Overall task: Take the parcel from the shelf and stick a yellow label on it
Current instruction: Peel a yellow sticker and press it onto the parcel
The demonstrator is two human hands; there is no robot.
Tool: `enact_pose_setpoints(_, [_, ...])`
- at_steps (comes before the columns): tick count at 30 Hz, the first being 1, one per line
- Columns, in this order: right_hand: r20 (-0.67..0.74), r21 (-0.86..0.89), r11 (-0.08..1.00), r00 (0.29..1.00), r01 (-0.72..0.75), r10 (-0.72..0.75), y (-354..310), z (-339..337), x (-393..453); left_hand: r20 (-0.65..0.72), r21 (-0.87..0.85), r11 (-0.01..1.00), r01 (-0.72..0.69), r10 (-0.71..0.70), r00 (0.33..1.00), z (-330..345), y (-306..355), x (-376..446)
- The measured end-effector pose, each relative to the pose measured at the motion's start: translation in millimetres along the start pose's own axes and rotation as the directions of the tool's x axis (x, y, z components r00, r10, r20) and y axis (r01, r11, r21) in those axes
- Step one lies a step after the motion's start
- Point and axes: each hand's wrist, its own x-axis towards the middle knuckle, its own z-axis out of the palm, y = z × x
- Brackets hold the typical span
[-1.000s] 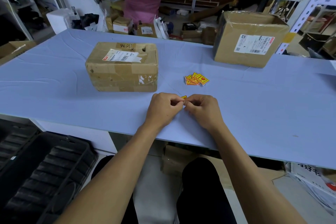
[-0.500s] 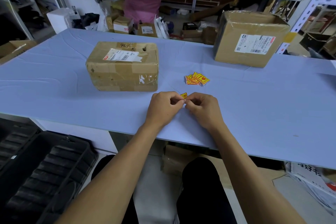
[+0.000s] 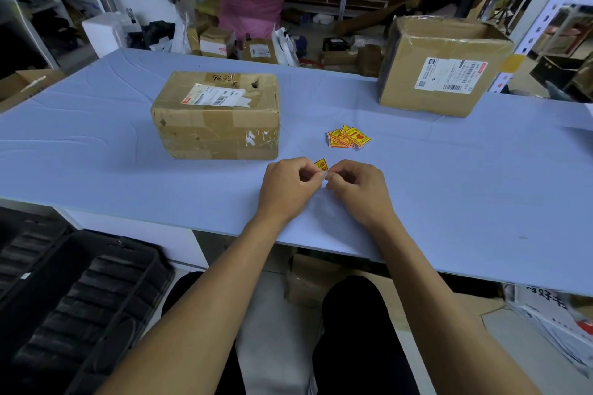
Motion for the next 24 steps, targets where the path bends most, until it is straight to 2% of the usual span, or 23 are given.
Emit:
enact_pose_setpoints(9, [-0.018,-0.066,0.998,1.000,-0.003,0.001,2.0,0.5,0.9,-0.012,-0.025,1.000,0.005,-0.005,1.000,-1.4,-0.8,-0.8])
enact_pose_setpoints(17, [-0.073,-0.136,0.991,0.997,-0.016,0.006,0.4,0.5,0.9,-0.082,-0.009,0.999,0.037,-0.037,0.996,-1.3,-1.9,0.1])
enact_pose_setpoints(24, [-0.029,-0.275,0.958,0.997,-0.077,0.072,4.5,-26.8,4.6,-0.112,-0.024,0.997,0.070,-0.072,0.991,-2.0,-0.8,0.9])
